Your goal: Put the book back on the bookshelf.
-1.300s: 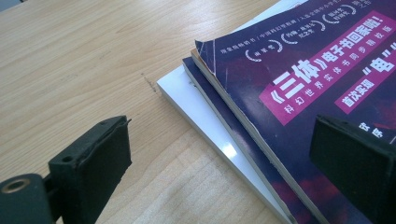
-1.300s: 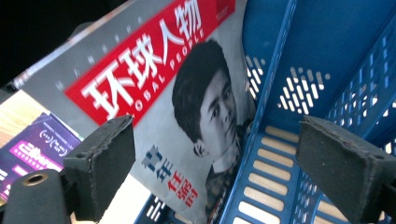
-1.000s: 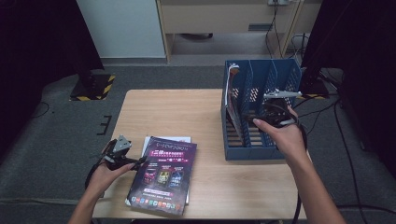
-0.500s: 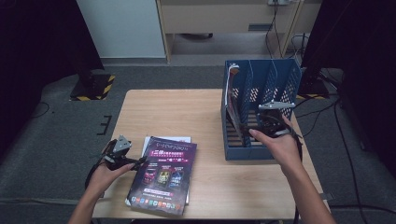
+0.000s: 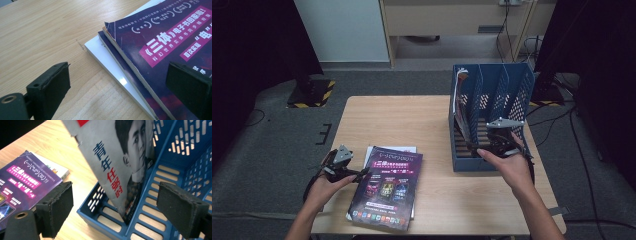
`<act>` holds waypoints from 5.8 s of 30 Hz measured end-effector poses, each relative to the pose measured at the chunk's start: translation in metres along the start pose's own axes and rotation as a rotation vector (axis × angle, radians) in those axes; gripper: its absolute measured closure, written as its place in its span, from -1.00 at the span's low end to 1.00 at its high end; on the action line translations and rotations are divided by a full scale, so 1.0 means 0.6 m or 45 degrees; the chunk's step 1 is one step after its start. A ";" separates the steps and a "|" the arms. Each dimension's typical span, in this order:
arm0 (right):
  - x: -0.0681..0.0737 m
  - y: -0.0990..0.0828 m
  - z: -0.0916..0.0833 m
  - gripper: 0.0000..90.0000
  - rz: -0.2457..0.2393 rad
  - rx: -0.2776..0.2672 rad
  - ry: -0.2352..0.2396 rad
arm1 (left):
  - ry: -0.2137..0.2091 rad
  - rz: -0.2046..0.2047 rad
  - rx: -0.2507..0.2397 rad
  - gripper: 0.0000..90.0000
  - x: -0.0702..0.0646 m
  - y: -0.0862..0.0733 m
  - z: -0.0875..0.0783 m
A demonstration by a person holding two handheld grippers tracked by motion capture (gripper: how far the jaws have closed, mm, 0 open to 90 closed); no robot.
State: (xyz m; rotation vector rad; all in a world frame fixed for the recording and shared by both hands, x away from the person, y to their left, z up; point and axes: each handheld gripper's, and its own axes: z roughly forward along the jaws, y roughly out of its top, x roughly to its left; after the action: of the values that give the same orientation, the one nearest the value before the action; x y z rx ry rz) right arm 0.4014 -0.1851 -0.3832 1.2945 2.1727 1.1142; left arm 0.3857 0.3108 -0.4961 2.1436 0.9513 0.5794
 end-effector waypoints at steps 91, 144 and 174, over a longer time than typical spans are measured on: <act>0.220 -0.093 0.201 -0.66 -0.131 0.164 0.308 | -0.247 -0.101 0.040 -0.21 -0.024 0.006 0.025; 0.212 -0.095 0.259 -0.61 0.073 0.231 0.515 | -0.241 -0.073 0.034 -0.26 -0.037 0.013 0.033; 0.259 -0.026 0.259 -0.28 -0.015 0.205 0.581 | -0.227 -0.074 0.042 -0.28 -0.036 0.013 0.031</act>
State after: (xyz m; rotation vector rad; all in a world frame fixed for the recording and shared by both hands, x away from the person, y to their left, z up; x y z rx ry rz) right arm 0.4157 0.0128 -0.4796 1.1744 2.6405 1.3606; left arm 0.3871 0.2825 -0.5047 2.1482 0.9269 0.3399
